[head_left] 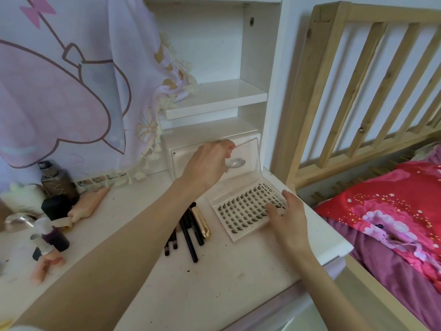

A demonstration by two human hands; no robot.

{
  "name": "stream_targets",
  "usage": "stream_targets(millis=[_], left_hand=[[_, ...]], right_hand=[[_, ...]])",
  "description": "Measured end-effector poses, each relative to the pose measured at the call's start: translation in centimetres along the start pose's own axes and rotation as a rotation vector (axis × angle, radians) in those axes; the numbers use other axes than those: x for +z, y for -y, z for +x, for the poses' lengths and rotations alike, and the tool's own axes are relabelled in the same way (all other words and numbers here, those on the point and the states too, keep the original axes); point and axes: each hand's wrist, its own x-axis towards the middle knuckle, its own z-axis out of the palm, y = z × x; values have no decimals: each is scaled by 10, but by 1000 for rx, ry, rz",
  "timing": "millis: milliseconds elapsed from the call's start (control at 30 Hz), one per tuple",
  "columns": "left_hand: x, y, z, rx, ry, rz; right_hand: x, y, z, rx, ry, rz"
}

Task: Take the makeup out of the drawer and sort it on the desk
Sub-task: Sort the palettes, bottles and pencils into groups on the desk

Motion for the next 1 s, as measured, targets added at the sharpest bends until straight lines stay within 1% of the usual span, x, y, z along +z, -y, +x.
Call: stream_targets(millis=[67,200,267,400,467,533,600,700,833,900,1000], left_hand=[[6,2,5,-7,-21,-15],[15,2,10,-4,-75,-14],[18,3,12,4,-102,-2],[18,4,16,31,-112,37],[19,4,17,40,-126,47],[20,4,15,76,-167,92],[20,8,14,108,-187,137],[20,14,12,139,-153,180],[15,10,2,203,-148,271],[9,7,-6,193,-103,282],[1,17,-31,168,-80,265]], right_hand=[[0,-3,-1,-61,-7,-145],[3,-6,-4,-143,10,-270],[6,-8,-6,-227,61,-362],[8,-7,-9,-413,244,-640],[9,-7,-11,-437,308,-702],[10,-8,-11,-440,333,-766],[11,-9,-11,-444,343,-803],[13,-10,-10,-444,360,-840],[12,-10,-10,-446,363,-866],[12,-7,-11,-441,375,-863],[9,-3,-12,-422,377,-780]])
